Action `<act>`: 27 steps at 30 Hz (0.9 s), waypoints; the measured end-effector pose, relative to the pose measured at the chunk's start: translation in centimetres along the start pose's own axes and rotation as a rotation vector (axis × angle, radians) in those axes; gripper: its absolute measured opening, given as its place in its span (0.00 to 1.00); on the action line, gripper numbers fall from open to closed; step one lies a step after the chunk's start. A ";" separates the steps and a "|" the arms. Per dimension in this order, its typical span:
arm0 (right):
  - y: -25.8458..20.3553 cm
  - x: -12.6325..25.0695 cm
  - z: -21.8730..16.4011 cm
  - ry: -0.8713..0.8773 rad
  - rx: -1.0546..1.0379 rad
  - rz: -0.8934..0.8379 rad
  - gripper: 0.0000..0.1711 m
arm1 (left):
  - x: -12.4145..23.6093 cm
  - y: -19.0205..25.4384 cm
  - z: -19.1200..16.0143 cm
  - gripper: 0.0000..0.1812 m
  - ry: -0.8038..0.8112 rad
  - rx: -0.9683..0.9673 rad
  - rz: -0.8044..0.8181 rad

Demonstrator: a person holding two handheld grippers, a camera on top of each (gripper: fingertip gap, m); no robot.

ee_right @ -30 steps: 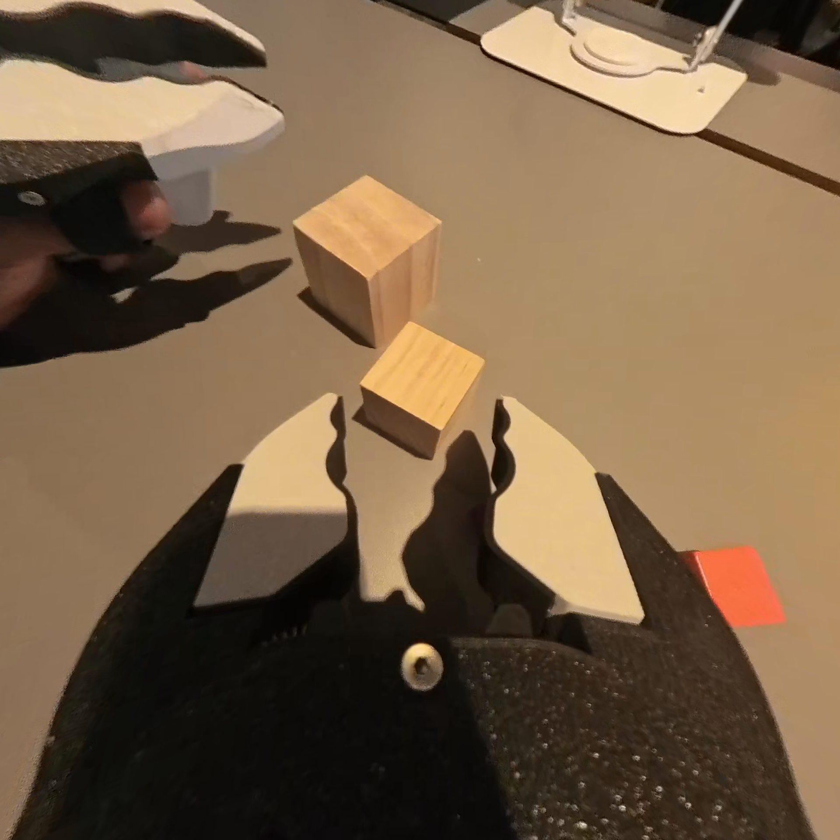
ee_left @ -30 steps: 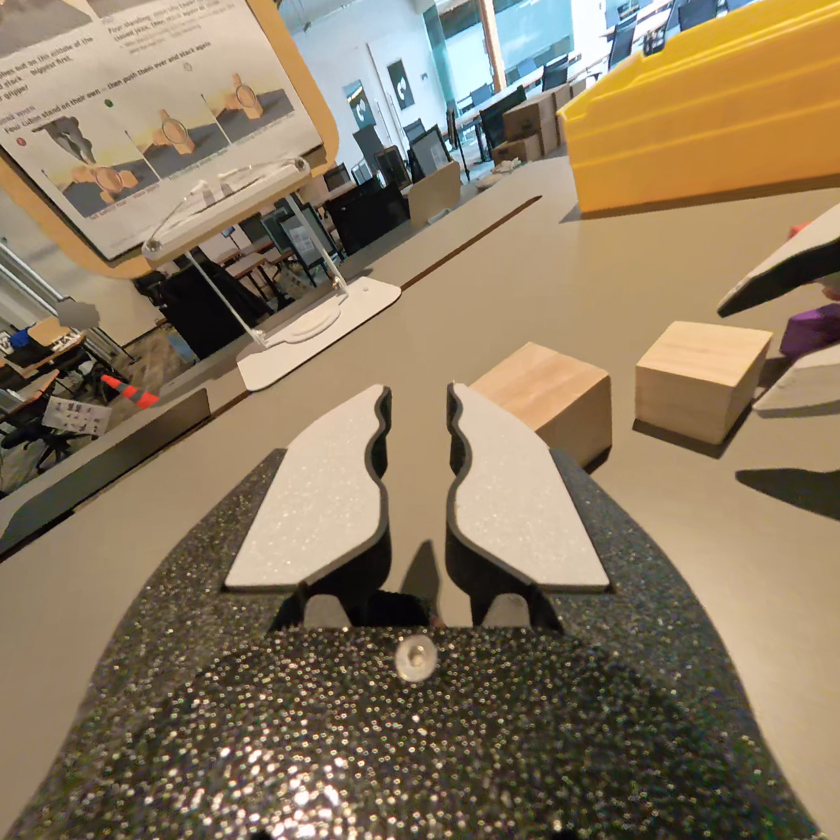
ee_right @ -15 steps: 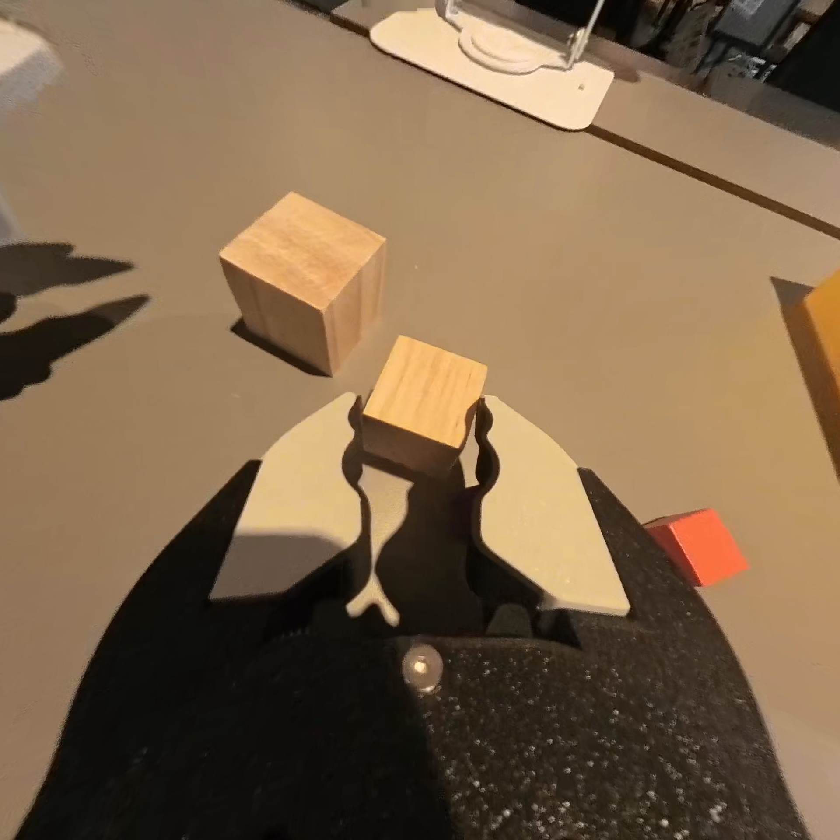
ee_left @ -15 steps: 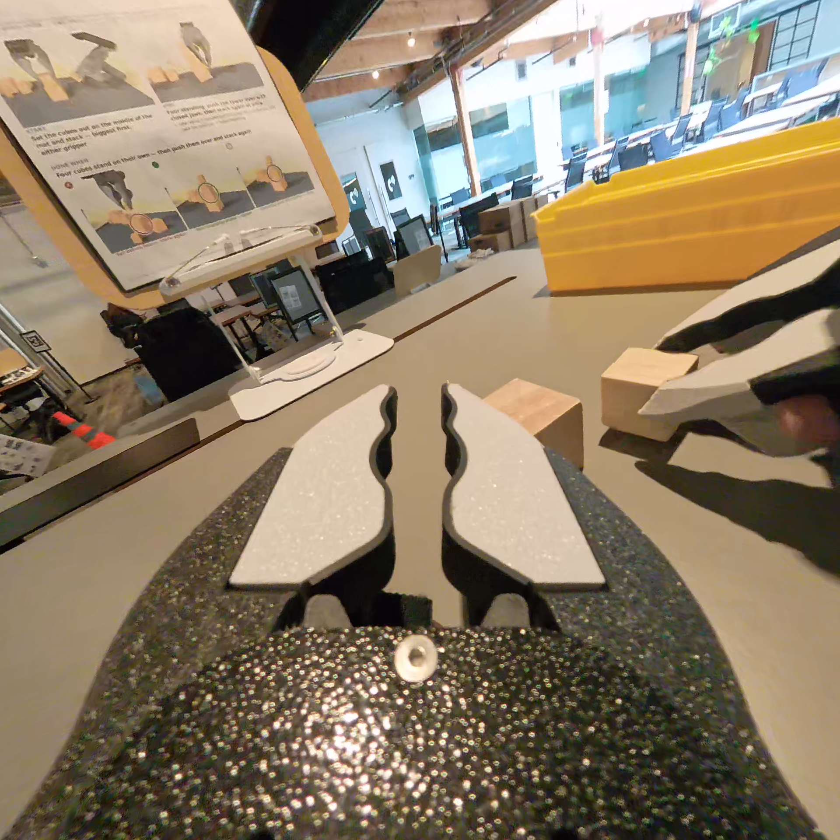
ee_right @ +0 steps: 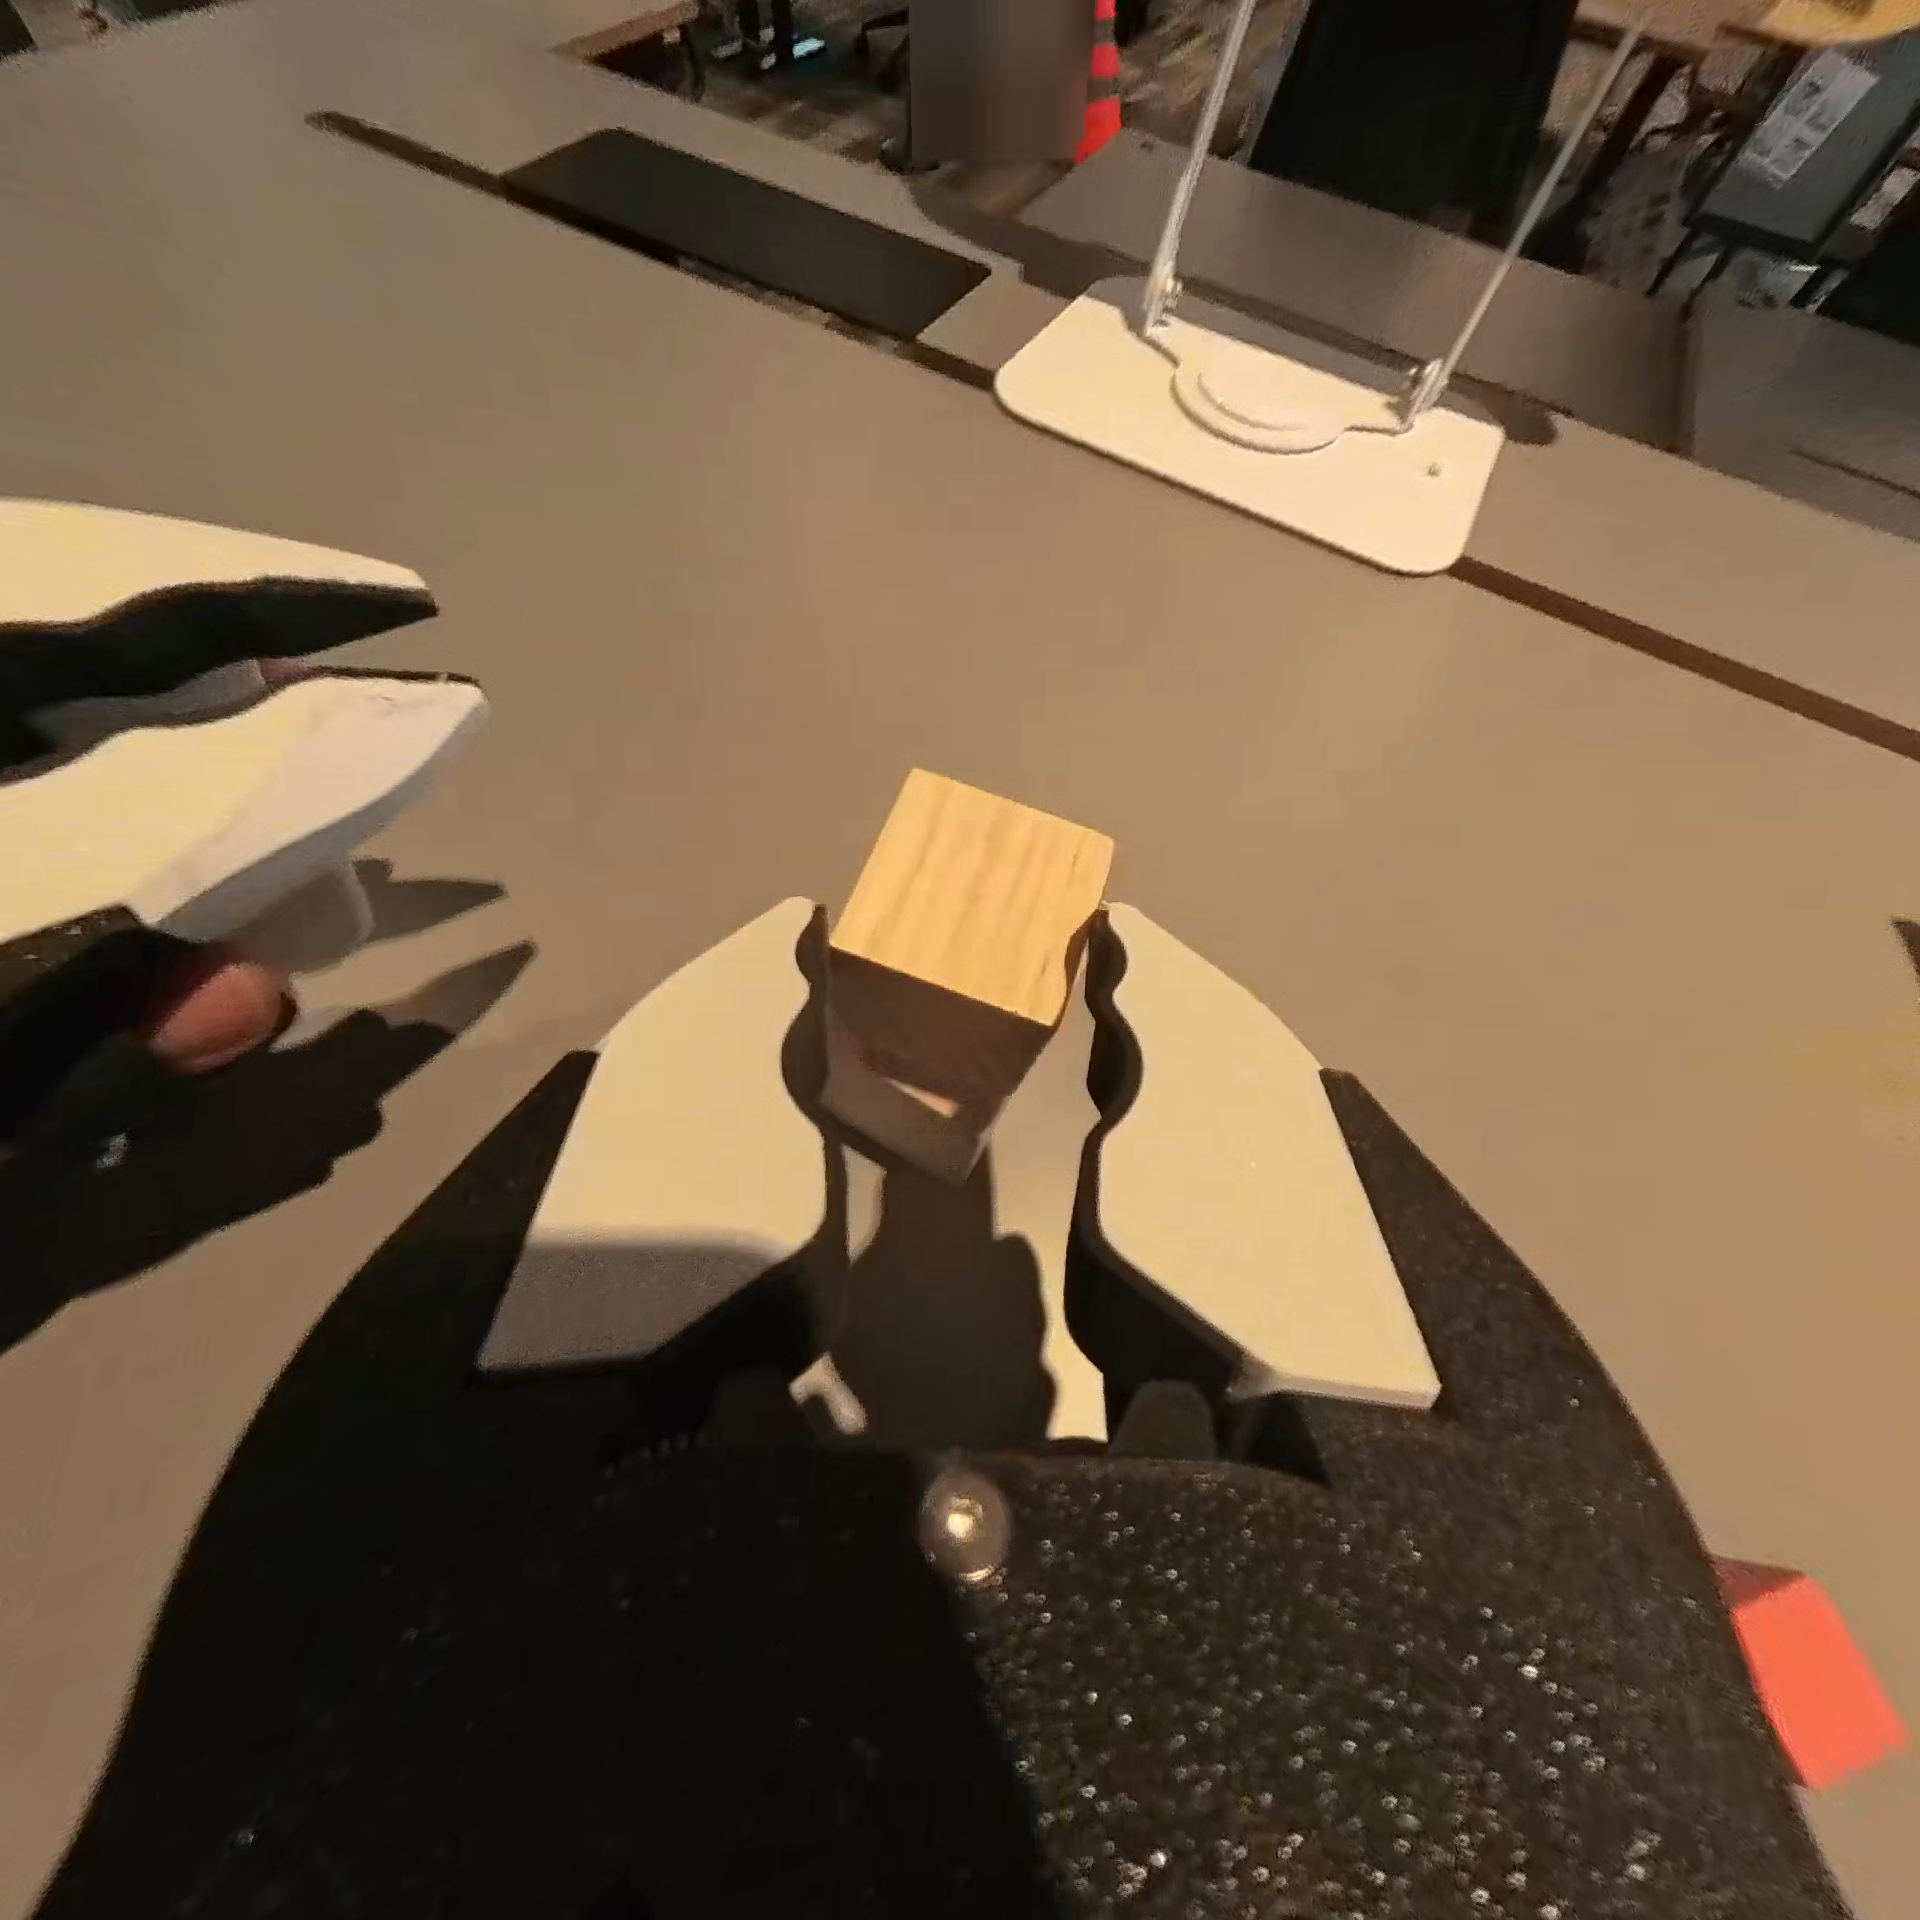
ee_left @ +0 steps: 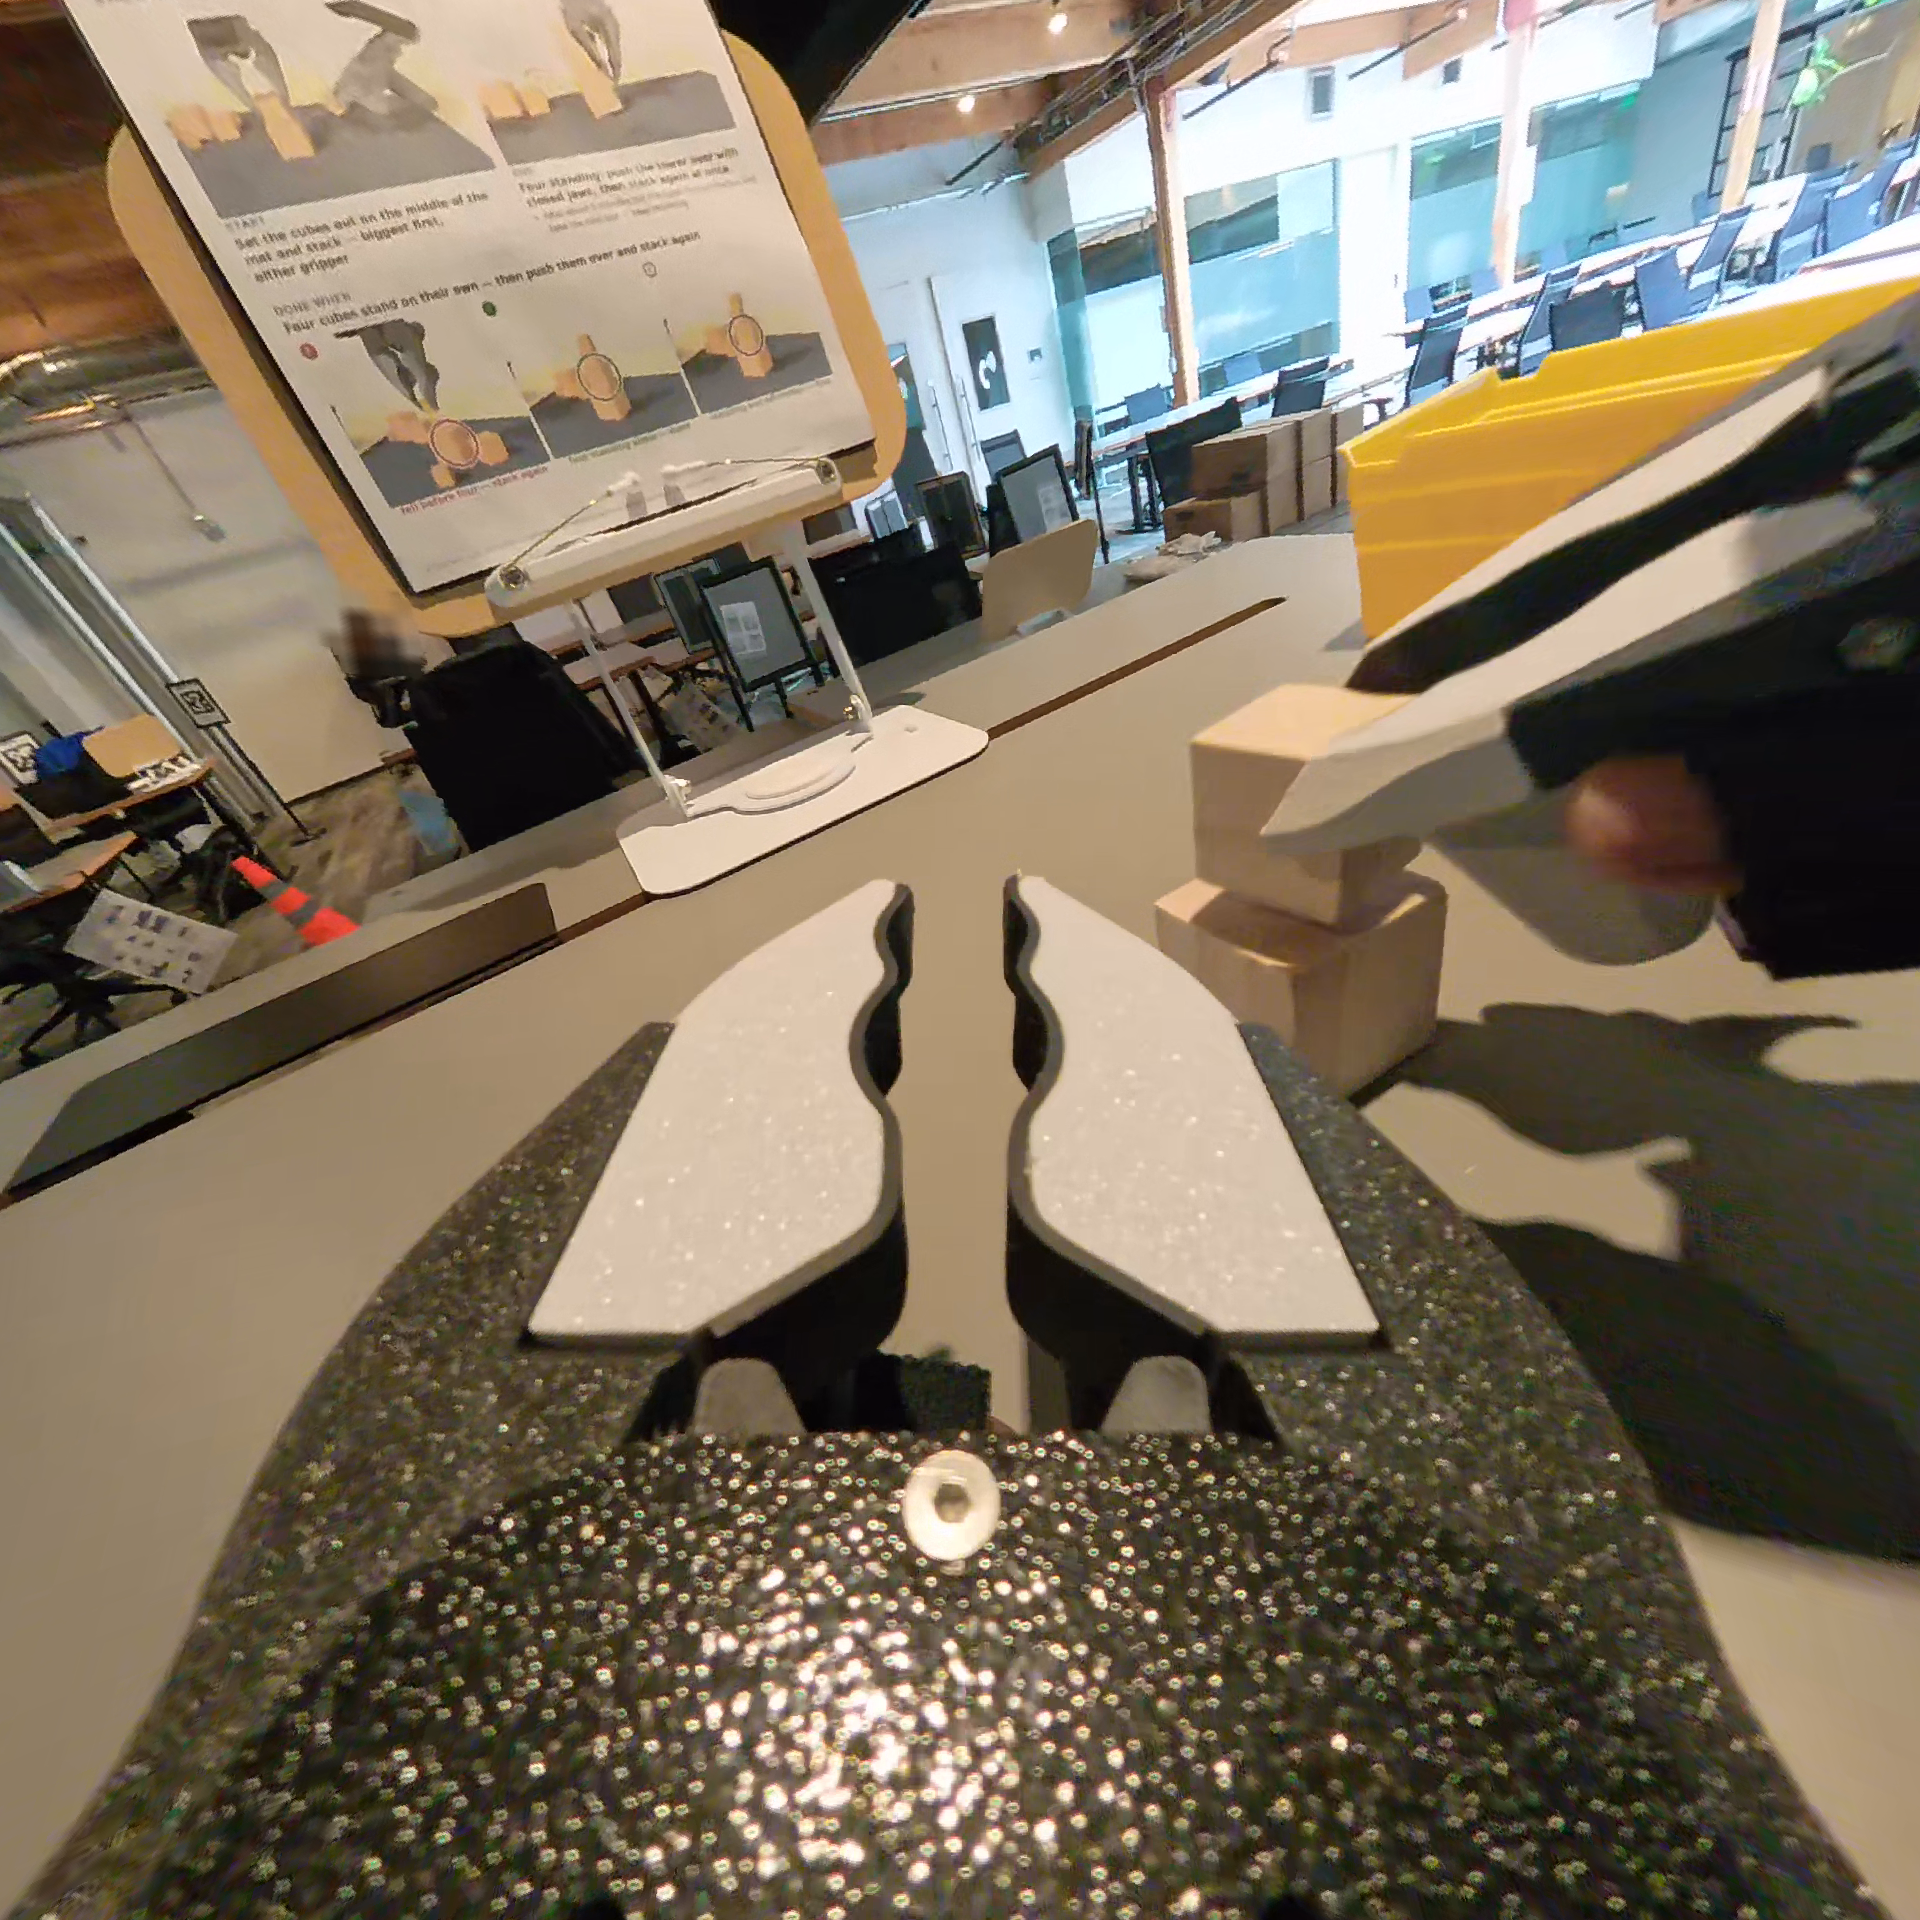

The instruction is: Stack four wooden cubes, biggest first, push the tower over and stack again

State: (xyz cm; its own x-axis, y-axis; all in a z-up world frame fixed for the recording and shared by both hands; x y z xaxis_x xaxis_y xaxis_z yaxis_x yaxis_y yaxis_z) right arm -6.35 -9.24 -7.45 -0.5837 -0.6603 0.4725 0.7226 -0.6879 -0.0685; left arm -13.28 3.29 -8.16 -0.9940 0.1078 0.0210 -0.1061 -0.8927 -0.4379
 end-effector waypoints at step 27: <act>3.8 -1.8 1.3 -0.151 0.513 0.832 0.44 | 0.4 -1.0 -0.6 0.07 -0.044 -0.022 0.065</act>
State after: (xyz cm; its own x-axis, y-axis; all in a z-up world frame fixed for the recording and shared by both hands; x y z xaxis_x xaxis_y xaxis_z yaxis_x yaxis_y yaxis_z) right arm -2.07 -10.22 -7.43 0.2106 -0.8037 0.5565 0.9748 0.2157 -0.0573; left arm -13.57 4.49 -8.29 -0.9991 0.0295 0.0313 -0.0406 -0.8874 -0.4592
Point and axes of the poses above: each gripper's, where its closed fingertips meet, x back along the fingers, z out of its top, y = z × x across the jaws, the point moved 6 cm from there along x, back along the fingers, and after that the axes turned 11 degrees about -x, right-handed, at the moved point
